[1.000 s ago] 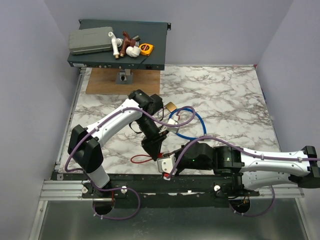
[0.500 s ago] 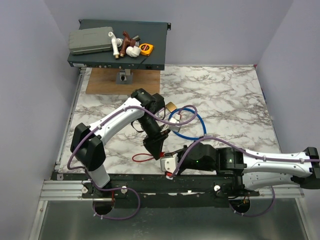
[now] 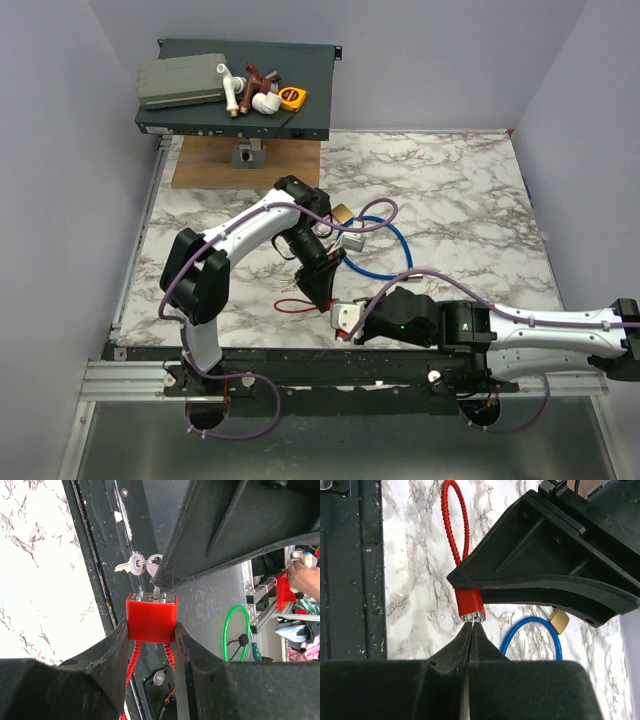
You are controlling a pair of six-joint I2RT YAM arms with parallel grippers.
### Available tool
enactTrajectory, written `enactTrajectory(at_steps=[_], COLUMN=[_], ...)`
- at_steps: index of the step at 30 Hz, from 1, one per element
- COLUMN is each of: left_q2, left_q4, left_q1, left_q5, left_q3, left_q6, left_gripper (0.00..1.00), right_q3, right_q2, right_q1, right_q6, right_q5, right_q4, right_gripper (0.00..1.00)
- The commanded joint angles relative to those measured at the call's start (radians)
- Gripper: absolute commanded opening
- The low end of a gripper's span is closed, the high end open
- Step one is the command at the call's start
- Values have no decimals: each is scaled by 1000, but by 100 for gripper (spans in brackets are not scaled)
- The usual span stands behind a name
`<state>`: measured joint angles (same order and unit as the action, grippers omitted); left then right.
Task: Unlock with the key
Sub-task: Unlock the lock.
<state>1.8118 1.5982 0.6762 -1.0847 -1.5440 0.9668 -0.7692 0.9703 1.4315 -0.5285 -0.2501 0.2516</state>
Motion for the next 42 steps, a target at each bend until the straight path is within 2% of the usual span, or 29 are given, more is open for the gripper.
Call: enactTrajectory(at_steps=[1, 8, 14, 18, 23, 27, 32, 42], left_q2=[50, 78, 71, 62, 51, 32, -5, -142], left_q4=[21, 23, 23, 22, 23, 23, 23, 24], left_q1=[-27, -27, -27, -27, -26, -25, -23, 1], left_q5=[96, 75, 70, 60, 45, 28, 10, -51], left_q3=[-29, -95, -58, -39, -46, -57, -78, -56], left_q6=[53, 38, 58, 63, 60, 58, 56, 155], left_gripper=[0, 0, 0, 0, 0, 0, 0, 0], right_q3=[27, 17, 30, 23, -10, -65, -107, -162], right_q2=[-50, -41, -54, -92, -124, -105, -96, -69], right_q1=[5, 0, -26, -53, -72, -80, -80, -98], right_q6=[87, 83, 90, 63, 30, 39, 38, -15], right_q5=[-5, -1, -45, -79, -66, 19, 156, 285], right_q4=[-3, 24, 4, -38, -31, 41, 66, 125], right_gripper=[1, 1, 1, 11, 40, 56, 61, 60])
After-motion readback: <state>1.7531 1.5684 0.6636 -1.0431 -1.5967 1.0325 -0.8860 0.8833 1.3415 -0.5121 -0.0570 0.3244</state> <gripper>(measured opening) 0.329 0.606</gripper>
